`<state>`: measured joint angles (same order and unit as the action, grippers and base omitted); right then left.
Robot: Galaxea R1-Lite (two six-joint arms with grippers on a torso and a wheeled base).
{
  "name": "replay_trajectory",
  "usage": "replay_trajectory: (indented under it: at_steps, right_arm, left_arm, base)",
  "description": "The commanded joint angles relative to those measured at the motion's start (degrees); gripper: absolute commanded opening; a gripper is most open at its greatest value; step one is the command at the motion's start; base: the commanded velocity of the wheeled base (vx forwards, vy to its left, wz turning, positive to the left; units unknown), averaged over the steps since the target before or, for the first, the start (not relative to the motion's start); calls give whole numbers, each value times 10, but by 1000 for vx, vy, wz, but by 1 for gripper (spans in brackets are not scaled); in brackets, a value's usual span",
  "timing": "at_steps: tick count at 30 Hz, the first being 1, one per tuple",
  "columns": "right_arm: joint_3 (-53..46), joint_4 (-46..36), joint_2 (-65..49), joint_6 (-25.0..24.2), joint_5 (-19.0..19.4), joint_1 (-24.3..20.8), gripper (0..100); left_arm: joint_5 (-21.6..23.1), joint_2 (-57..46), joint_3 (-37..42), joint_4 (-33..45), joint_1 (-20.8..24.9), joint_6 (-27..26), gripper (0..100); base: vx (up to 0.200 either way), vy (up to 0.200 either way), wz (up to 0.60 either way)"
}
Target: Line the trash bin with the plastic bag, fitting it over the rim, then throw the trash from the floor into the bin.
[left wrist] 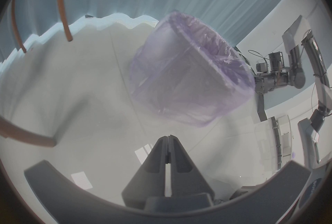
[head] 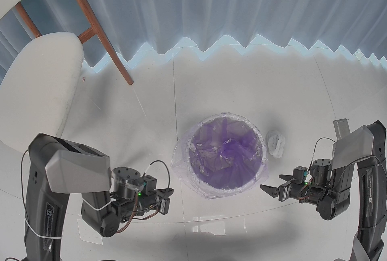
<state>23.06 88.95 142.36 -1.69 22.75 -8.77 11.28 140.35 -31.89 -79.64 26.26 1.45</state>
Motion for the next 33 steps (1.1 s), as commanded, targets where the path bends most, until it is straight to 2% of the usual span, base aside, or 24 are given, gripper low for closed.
replay_trajectory:
  at_steps: [1, 3, 7, 13, 19, 20, 30, 33]
  right_arm:
    - [57, 9, 17, 147, 145, 65, 100]
    - [68, 9, 27, 174, 175, 64, 100]
    - [96, 10, 37, 183, 183, 58, 100]
    - [160, 8, 62, 181, 183, 50, 100]
    - [169, 9, 71, 183, 183, 36, 100]
    - [167, 9, 73, 184, 183, 33, 0]
    - [160, 9, 85, 179, 186, 31, 0]
    - [165, 8, 99, 155, 188, 31, 0]
  left_arm:
    - [-2, -142, 192, -88, -35, 28, 0]
    - [-3, -203, 234, -89, -45, 52, 0]
    - [-21, -253, 243, -89, -51, 90, 0]
    - [-25, -264, 257, -89, -66, 91, 0]
    - [-34, -260, 257, -89, -65, 89, 0]
    - [-38, -259, 257, -89, -65, 89, 0]
    - [-44, -258, 275, -89, -66, 89, 0]
    - [-45, -258, 279, -89, -62, 89, 0]
  base:
    - [0, 0, 0]
    - [0, 0, 0]
    - [0, 0, 0]
    - [0, 0, 0]
    - [0, 0, 0]
    - [0, 0, 0]
    - [0, 0, 0]
    - [0, 0, 0]
